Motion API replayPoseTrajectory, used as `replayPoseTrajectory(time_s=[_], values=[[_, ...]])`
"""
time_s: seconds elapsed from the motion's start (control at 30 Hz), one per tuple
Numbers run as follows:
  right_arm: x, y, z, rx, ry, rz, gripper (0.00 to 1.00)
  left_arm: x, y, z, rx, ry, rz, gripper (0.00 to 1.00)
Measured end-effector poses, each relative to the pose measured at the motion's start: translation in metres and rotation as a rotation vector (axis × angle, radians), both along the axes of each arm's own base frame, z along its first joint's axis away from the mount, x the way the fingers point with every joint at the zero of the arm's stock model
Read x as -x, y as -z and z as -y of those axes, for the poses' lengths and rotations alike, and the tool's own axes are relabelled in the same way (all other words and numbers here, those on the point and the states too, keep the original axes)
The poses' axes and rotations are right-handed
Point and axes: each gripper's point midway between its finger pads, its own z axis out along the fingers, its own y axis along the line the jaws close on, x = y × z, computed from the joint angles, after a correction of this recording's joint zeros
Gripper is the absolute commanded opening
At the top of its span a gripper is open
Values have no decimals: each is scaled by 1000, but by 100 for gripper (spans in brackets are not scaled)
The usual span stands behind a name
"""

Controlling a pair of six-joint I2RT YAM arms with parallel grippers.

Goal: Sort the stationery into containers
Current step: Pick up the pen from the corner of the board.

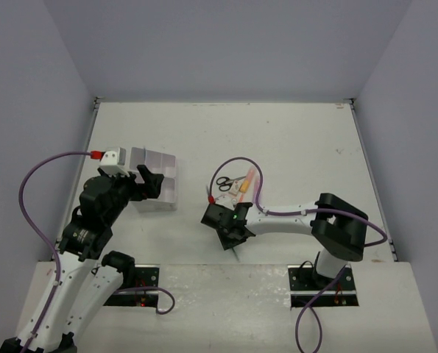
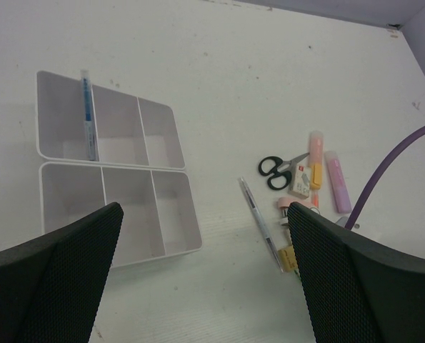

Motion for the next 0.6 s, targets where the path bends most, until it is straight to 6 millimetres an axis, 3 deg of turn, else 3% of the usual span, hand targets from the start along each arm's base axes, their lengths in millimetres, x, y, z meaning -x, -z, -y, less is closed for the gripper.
replayPoseTrajectory(time_s=[0.6], values=[[-1, 1, -6, 19, 0, -7, 25, 1, -1, 0, -2, 1, 6, 100]])
